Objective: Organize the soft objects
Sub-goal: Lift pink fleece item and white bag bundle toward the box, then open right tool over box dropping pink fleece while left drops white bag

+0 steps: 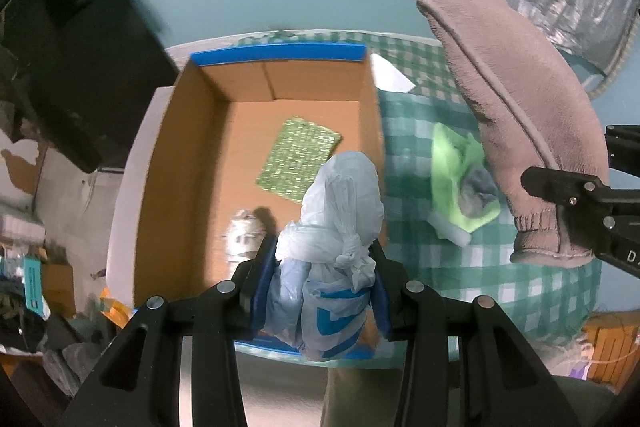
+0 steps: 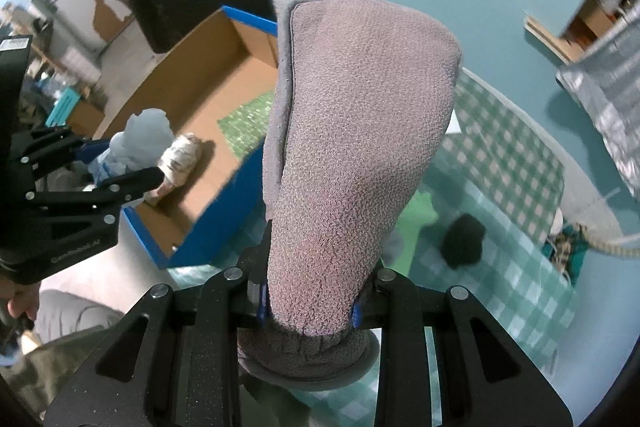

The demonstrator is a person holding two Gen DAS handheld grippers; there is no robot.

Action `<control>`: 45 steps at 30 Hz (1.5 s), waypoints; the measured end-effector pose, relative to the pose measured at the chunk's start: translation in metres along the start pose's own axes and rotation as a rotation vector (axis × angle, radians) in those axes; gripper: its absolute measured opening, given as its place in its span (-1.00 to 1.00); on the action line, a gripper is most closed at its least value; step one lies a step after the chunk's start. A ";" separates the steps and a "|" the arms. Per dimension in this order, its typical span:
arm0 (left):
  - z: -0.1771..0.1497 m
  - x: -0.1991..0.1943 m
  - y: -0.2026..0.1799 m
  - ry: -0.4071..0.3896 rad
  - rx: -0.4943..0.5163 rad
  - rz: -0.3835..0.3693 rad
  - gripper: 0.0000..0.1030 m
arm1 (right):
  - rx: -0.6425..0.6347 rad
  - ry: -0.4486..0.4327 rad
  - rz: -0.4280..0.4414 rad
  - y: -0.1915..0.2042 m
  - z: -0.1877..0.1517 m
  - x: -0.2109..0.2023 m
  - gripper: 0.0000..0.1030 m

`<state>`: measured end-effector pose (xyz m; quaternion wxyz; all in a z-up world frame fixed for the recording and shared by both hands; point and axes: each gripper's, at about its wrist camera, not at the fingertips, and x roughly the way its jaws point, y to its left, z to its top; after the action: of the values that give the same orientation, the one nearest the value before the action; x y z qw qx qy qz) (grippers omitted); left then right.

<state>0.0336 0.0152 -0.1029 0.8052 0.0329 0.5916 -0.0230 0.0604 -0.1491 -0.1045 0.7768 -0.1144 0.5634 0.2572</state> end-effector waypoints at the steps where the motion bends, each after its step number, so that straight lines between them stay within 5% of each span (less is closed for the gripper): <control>1: 0.000 0.000 0.005 -0.001 -0.010 0.004 -0.18 | -0.012 0.001 0.004 0.005 0.005 0.002 -0.48; 24: 0.006 0.039 0.096 0.064 -0.174 0.089 -0.18 | -0.127 0.070 0.092 0.070 0.074 0.073 -0.48; 38: 0.007 0.072 0.109 0.128 -0.190 0.098 -0.15 | -0.120 0.117 0.088 0.087 0.095 0.112 -0.46; 45: 0.007 0.076 0.106 0.145 -0.195 0.103 0.47 | -0.122 0.112 0.073 0.093 0.098 0.115 0.10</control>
<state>0.0714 0.1204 -0.1710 0.7599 -0.0135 0.6452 0.0784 0.1175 0.0062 -0.1679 0.7258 -0.1552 0.5930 0.3124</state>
